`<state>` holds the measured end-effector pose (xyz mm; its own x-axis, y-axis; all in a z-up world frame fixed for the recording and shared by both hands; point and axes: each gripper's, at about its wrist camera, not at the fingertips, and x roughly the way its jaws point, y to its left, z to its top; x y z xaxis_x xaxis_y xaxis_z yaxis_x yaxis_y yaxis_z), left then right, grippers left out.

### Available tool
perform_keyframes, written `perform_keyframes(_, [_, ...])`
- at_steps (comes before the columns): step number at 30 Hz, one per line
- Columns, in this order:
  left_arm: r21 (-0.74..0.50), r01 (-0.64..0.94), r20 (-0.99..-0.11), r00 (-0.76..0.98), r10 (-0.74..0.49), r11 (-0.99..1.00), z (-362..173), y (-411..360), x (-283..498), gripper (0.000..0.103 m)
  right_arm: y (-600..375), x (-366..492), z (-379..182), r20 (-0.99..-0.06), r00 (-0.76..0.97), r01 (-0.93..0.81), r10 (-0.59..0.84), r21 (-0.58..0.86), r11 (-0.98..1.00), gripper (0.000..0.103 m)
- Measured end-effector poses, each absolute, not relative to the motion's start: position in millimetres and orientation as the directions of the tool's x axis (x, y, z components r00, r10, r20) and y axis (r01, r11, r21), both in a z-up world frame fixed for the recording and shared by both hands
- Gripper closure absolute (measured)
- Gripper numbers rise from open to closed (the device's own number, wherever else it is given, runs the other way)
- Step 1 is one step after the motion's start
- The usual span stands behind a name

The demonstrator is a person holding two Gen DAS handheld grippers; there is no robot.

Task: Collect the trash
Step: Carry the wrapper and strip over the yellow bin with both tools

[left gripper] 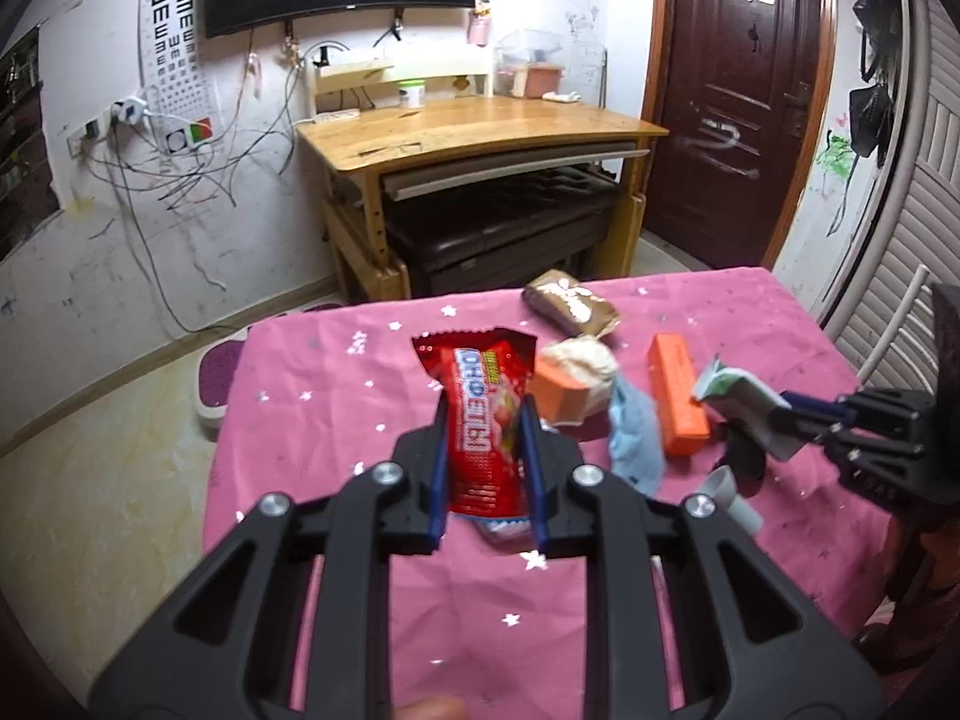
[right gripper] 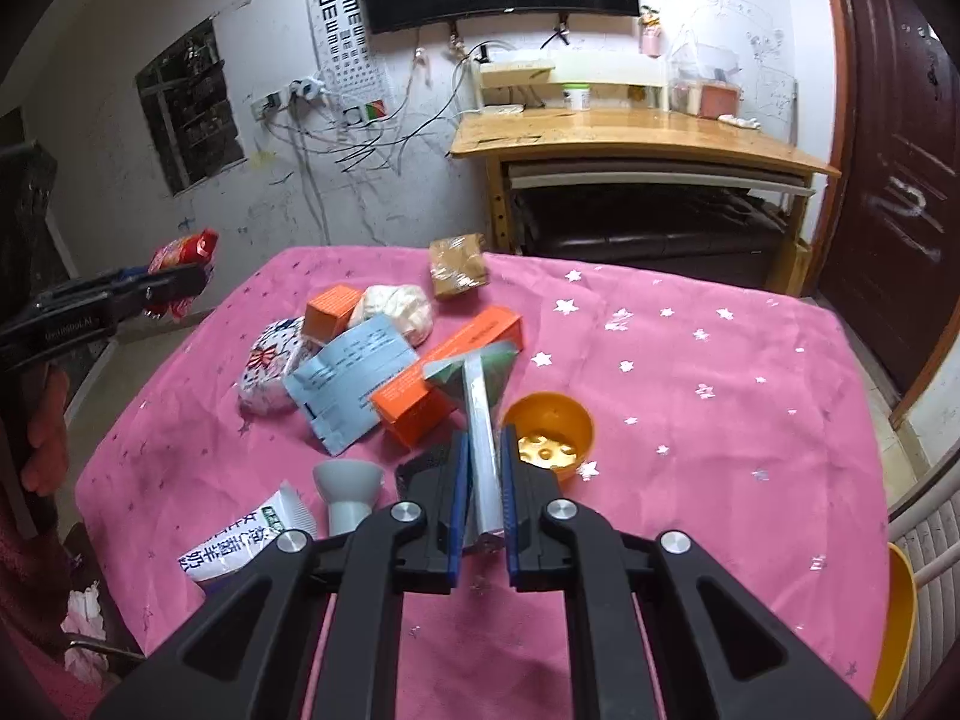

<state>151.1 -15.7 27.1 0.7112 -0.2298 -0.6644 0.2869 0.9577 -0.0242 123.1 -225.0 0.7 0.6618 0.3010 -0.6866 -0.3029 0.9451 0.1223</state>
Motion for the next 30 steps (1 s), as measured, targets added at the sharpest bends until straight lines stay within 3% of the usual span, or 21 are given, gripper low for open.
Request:
perform_keyframes(7, [-0.031, 0.282, -0.663, 0.712, -0.230, 0.959, 27.9, -22.4, 151.1, 0.084, -206.9, 119.5, 4.8, -0.687, 0.680, -0.316, 0.258, 0.042, 0.948, 0.103])
perform_keyframes(14, [-0.029, 0.280, -0.660, 0.716, -0.229, 0.960, 31.2, -27.8, 150.4, 0.084, -220.0, 112.9, 17.4, -0.640, 0.706, -0.309, 0.304, 0.108, 0.945, 0.103])
perform_keyframes(30, [-0.042, 0.440, -0.630, 0.686, -0.365, 0.897, 54.5, -120.5, 141.1, 0.084, -311.8, 74.8, 41.6, -0.574, 0.788, -0.161, 0.222, 0.157, 0.974, 0.103])
